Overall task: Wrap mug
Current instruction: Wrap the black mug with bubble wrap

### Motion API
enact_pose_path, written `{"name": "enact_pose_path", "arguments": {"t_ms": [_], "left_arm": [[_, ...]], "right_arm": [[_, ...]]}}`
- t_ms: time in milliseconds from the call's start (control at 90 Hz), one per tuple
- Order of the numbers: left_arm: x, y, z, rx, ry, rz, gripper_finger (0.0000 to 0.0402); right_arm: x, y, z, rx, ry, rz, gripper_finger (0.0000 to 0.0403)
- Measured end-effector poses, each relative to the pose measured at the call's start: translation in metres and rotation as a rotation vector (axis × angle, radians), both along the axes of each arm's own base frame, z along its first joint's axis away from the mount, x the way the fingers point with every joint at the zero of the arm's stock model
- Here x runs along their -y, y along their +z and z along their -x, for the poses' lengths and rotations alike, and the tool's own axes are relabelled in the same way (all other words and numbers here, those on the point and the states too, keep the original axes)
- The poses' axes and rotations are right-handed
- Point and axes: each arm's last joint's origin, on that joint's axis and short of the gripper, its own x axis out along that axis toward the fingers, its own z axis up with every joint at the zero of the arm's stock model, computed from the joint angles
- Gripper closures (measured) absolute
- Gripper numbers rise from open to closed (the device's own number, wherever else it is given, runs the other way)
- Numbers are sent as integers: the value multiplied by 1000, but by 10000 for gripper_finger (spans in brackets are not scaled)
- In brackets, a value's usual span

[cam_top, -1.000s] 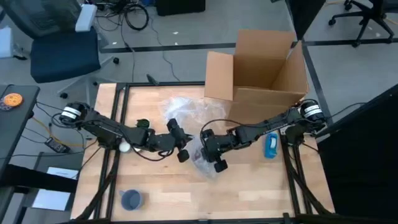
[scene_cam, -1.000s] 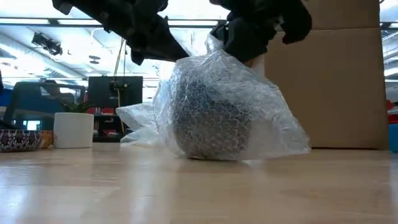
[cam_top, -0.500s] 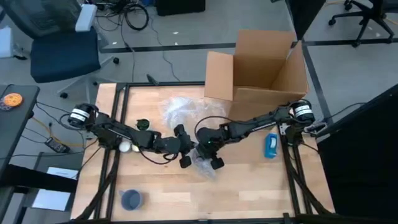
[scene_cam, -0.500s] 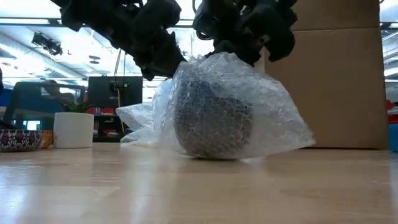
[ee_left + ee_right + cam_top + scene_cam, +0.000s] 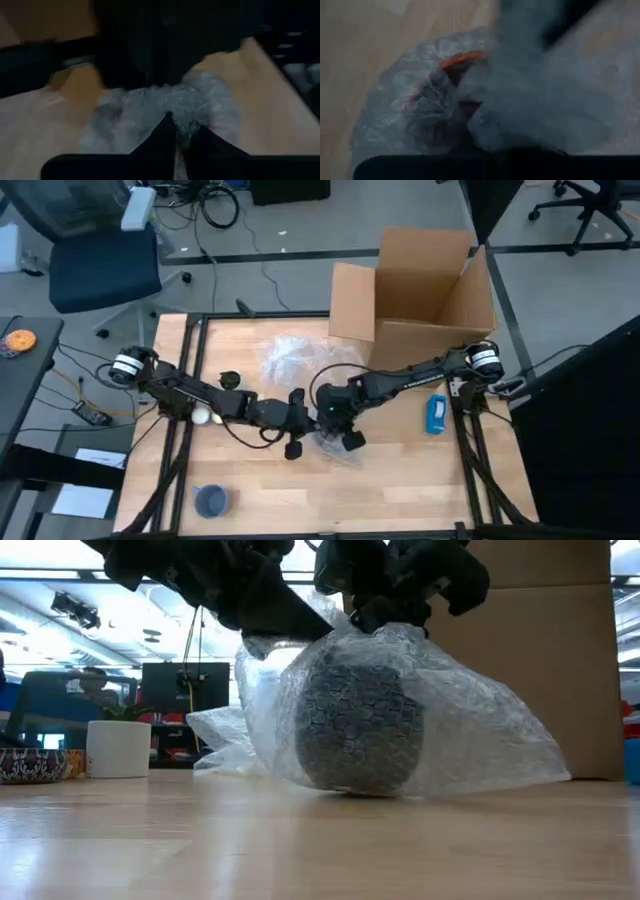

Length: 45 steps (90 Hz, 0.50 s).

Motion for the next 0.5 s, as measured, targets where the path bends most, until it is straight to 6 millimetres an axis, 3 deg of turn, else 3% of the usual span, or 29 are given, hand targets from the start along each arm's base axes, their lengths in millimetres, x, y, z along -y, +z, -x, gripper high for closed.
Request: {"name": "enact_pose_path", "arguments": {"t_ms": [167,500], "left_arm": [[2,0,-3,36,-44,20,402],[8,-22,-22,19,-52,60,402]], "right_arm": [[-9,1,0,10,13,-1,371],[-13,1,1,11,-59,-2,293]]}}
